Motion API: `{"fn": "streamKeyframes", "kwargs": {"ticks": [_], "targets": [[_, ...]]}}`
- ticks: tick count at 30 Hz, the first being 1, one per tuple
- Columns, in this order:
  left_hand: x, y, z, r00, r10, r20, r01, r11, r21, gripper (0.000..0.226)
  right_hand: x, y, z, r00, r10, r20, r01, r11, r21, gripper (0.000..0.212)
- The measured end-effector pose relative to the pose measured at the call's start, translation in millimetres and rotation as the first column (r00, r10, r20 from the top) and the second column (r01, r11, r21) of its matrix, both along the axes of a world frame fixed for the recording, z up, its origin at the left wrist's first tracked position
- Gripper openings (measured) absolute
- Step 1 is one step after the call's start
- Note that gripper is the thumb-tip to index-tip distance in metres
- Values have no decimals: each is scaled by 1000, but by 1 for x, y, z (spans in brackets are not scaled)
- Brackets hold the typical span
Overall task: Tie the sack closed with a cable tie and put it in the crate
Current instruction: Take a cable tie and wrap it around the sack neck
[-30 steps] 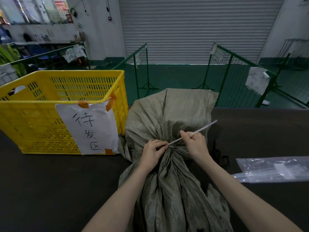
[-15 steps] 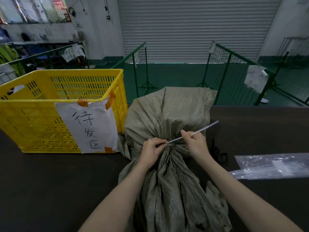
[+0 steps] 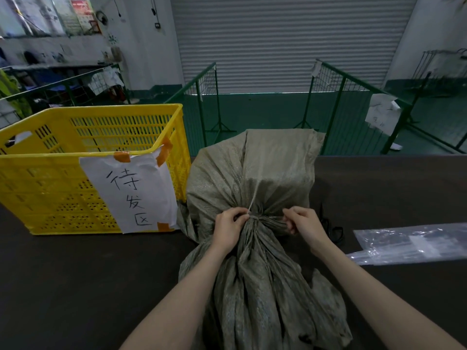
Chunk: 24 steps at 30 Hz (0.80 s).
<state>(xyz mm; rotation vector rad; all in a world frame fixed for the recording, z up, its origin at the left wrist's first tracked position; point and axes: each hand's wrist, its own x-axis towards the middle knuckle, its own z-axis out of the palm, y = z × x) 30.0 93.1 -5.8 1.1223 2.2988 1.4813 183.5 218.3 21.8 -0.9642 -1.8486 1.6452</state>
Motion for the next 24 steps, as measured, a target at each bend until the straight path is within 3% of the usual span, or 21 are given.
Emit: {"fn": "streamKeyframes", "kwargs": {"ticks": [5,8,10,13,17,24], "targets": [[-2,2,0,999,9,34,-9,1000,2,14,26,30,-31,926,-335,171,292,927,235,31],[-3,4,-2,999,12,40,-12,1000,2,13,35,46,-44,856,-430,286,343,888,307,21],[-4,6,-2,999,4,54,-4,1000,2,12,39,56,-53,819,-427,384,296,887,356,21],[-7,7,-4,997,6,79,-5,1000,-2,11,43,68,-70,743,-348,572,64,888,456,27],[-11,8,-6,994,1,110,3,999,-34,11,43,75,-90,601,-288,746,-144,879,455,36],[-12,7,-10,989,-9,148,15,999,-39,11,33,78,-99,519,-396,757,-105,850,516,34]]}}
